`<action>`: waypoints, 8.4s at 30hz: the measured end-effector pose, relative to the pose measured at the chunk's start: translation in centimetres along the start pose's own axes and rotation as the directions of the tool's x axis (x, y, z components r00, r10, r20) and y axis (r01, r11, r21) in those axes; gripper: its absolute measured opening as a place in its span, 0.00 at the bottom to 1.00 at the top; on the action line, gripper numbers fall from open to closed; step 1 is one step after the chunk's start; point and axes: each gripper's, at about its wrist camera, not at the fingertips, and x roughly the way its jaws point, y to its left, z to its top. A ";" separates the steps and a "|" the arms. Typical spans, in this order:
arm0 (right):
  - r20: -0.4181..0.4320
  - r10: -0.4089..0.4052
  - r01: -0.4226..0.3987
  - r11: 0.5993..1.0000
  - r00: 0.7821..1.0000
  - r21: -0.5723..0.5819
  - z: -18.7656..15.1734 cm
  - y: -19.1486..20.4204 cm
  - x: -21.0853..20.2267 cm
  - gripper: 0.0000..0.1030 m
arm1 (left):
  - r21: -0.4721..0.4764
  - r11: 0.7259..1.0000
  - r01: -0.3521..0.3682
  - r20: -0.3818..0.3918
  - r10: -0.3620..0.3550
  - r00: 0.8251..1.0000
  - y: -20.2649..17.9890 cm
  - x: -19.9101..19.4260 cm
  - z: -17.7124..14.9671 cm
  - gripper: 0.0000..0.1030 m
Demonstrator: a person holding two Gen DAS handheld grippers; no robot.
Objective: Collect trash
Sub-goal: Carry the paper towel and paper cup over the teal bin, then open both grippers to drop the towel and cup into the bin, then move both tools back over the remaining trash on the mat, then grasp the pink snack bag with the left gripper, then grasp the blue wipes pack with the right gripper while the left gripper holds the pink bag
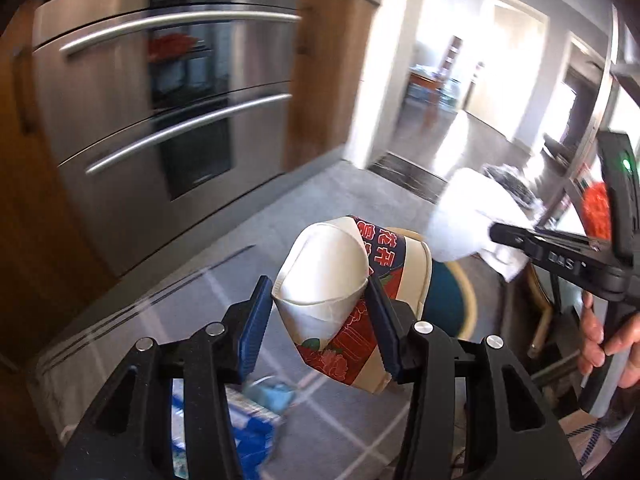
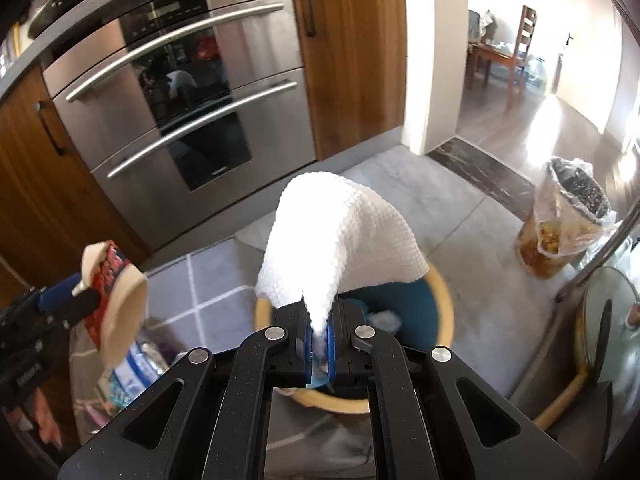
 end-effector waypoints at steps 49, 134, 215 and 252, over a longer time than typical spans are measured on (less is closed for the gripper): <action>-0.294 -0.001 0.050 0.986 0.956 0.157 -0.8 -6.9 12.2 0.36 | 0.147 0.989 0.025 -0.166 -0.001 0.986 -7.9 13.6 -3.0 0.60; -0.365 0.130 -0.304 0.827 0.922 -0.473 -8.4 26.7 11.7 0.93 | -0.252 0.845 -0.471 -0.580 0.258 0.773 19.2 -2.7 -25.2 0.35; -0.157 0.268 -0.307 0.732 0.950 -0.608 -6.2 22.8 0.3 0.00 | -0.205 0.954 -0.217 -0.108 0.199 0.974 12.9 -4.5 -7.7 0.04; -0.600 0.040 -0.379 0.809 0.799 -0.450 -11.6 16.4 16.1 0.17 | -0.208 0.956 -0.208 -0.174 0.174 0.969 12.6 -2.6 -8.4 0.04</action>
